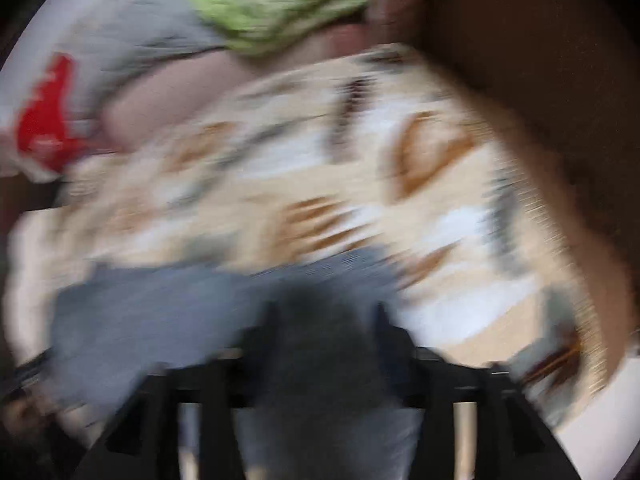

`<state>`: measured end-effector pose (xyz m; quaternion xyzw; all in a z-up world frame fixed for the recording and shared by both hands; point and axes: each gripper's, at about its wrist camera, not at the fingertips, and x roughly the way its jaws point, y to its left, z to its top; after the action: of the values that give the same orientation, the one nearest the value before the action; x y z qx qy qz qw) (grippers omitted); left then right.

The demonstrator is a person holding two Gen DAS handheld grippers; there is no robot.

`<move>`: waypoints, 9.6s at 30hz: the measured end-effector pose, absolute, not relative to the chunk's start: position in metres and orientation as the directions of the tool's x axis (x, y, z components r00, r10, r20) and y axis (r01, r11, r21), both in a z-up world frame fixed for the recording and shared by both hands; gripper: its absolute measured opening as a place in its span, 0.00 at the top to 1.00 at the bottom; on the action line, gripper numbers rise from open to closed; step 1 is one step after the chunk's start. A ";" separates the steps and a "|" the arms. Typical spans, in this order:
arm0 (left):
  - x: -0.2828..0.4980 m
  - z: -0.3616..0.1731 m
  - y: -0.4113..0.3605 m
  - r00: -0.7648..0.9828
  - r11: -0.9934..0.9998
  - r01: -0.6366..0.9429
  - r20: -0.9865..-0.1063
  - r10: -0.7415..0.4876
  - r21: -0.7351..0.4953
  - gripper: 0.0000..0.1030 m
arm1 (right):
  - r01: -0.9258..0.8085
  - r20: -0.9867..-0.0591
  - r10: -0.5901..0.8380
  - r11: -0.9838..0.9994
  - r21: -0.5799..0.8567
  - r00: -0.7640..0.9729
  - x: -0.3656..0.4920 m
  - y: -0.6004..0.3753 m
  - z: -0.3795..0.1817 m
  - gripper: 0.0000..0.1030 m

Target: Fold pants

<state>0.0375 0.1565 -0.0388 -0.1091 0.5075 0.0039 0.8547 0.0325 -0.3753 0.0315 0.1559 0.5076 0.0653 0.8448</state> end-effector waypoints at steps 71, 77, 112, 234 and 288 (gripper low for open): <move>0.020 0.007 0.096 0.641 0.941 -0.138 -0.752 -0.153 -0.309 0.55 | 0.018 -0.844 0.415 0.894 0.447 0.340 0.019 -0.315 0.013 0.30; 0.031 -0.038 0.112 0.546 0.966 -0.175 -0.835 -0.065 -0.189 0.72 | 0.134 -0.934 0.298 0.936 0.327 0.196 0.020 -0.347 -0.035 0.40; 0.034 -0.048 0.121 0.585 0.953 -0.102 -0.792 -0.175 -0.286 0.63 | 0.472 -0.914 -0.019 0.860 0.191 0.405 -0.026 -0.444 0.018 0.84; 0.054 -0.047 -0.169 0.632 0.950 0.240 -0.775 0.002 0.198 0.04 | 0.605 -0.828 0.190 0.601 0.523 0.528 -0.042 -0.464 -0.063 0.63; 0.026 -0.067 -0.085 0.521 0.986 0.164 -0.851 -0.063 0.027 0.06 | 0.171 -0.640 0.670 0.629 0.759 0.376 0.134 -0.307 -0.085 0.32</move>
<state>0.0264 -0.0846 -0.0669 0.0519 0.4849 -0.0653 0.8706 0.1344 -0.3073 -0.0855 0.3955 0.5316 0.1712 0.7292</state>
